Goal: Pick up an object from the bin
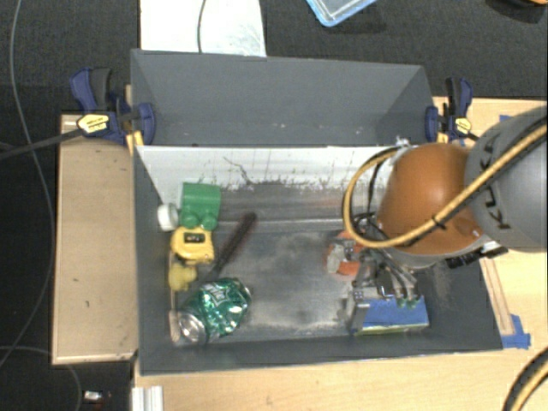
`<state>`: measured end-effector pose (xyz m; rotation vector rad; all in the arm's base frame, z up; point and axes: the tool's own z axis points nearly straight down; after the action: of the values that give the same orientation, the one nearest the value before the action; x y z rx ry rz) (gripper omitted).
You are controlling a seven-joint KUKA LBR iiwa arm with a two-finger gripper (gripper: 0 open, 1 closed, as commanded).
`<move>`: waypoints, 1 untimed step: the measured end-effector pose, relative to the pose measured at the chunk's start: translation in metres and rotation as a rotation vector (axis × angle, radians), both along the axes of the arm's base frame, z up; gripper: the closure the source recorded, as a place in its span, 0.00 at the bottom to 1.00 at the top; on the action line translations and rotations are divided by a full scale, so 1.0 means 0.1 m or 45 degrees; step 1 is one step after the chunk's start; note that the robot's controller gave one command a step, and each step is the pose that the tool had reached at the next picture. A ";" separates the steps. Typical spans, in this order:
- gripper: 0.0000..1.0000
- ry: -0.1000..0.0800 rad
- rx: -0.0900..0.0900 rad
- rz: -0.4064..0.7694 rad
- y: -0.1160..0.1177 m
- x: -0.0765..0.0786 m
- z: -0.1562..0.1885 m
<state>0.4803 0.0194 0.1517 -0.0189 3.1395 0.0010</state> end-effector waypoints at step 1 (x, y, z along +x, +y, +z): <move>0.00 0.000 0.000 0.052 -0.14 0.08 0.27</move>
Offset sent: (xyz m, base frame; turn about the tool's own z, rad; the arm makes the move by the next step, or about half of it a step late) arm 0.0302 -0.0299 0.0451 -0.0070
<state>0.4882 0.0056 0.1790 -0.0835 3.1383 0.0009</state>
